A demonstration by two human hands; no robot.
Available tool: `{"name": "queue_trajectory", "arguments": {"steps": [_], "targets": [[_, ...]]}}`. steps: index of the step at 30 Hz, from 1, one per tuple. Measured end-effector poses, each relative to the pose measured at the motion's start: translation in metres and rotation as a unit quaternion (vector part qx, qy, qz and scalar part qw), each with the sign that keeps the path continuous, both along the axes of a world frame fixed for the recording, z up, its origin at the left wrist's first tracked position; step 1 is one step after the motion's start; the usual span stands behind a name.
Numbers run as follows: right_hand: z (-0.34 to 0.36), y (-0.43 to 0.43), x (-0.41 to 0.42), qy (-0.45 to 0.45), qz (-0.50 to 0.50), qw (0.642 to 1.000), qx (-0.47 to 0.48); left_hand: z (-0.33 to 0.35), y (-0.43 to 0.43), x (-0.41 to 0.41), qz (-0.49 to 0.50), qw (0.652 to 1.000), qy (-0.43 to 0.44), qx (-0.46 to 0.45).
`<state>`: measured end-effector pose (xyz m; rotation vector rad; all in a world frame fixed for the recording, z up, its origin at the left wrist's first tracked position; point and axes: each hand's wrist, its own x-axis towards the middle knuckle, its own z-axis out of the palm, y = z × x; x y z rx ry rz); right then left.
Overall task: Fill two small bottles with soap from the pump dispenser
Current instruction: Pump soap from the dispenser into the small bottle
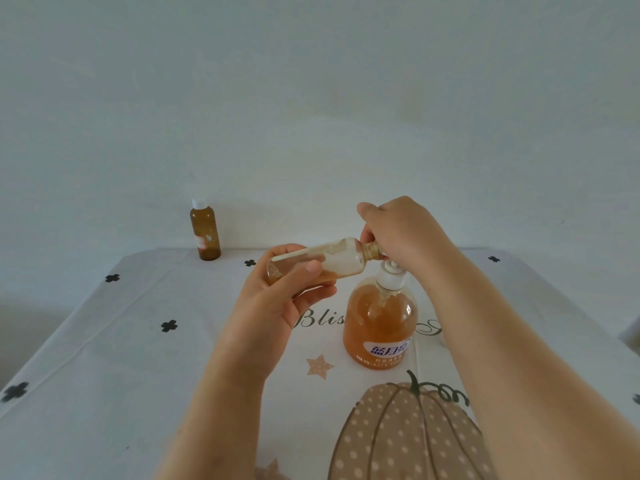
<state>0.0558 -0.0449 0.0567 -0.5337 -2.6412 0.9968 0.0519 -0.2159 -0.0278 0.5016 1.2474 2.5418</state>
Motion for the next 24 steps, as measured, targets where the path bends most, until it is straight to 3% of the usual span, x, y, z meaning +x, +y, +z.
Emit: {"name": "queue_trajectory", "arguments": {"steps": [10, 24], "targets": [[-0.015, 0.000, -0.001, 0.043, 0.015, 0.999, 0.021, -0.002, -0.002, -0.006, 0.007, 1.000, 0.003, -0.020], [-0.013, -0.001, -0.001, 0.023, -0.003, 1.000, 0.007, 0.000, 0.000, -0.001, 0.002, 1.000, -0.013, 0.002]]}}
